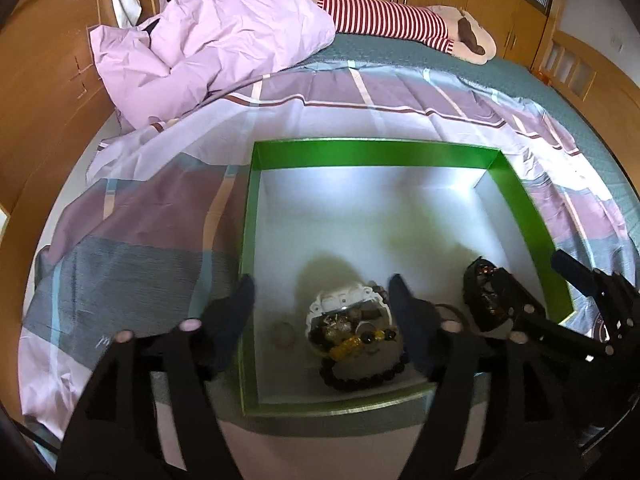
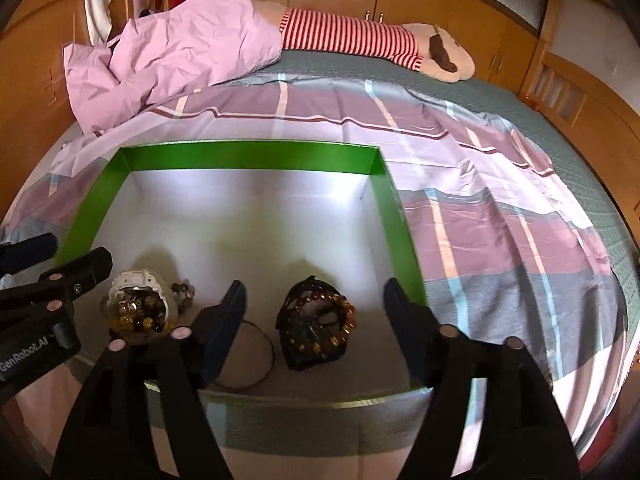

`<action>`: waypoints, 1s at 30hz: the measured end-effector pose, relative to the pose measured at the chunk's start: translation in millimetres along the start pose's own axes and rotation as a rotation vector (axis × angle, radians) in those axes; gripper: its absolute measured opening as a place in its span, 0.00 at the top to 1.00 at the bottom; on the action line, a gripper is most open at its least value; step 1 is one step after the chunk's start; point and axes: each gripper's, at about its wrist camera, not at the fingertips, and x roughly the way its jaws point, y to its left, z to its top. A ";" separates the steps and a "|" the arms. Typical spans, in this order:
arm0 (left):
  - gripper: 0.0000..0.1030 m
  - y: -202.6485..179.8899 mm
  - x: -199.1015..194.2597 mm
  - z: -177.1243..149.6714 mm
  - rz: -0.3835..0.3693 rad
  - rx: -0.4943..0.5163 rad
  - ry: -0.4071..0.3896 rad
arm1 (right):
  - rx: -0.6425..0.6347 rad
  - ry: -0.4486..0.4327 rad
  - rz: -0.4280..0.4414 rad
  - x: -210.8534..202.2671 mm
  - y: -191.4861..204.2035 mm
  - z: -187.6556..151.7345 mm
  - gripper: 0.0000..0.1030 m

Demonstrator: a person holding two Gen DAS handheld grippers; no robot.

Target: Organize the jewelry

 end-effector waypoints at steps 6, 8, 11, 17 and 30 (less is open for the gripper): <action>0.07 -8.7 -33.3 -6.3 0.026 0.046 -0.021 | 0.071 -0.012 0.024 -23.6 -15.0 -18.4 0.05; 0.06 -12.2 -42.5 -12.6 0.019 0.056 -0.034 | 0.086 0.006 0.037 -24.8 -15.5 -23.8 0.04; 0.04 -14.7 -49.7 -22.1 0.002 0.048 -0.030 | 0.091 0.029 0.032 -25.7 -12.5 -28.8 0.04; 0.04 -16.0 -55.6 -24.9 -0.004 0.054 -0.040 | 0.058 0.046 0.013 -30.3 -1.9 -34.2 0.04; 0.04 -14.1 -58.3 -27.4 -0.008 0.058 -0.032 | 0.006 0.037 -0.008 -40.5 8.9 -37.9 0.03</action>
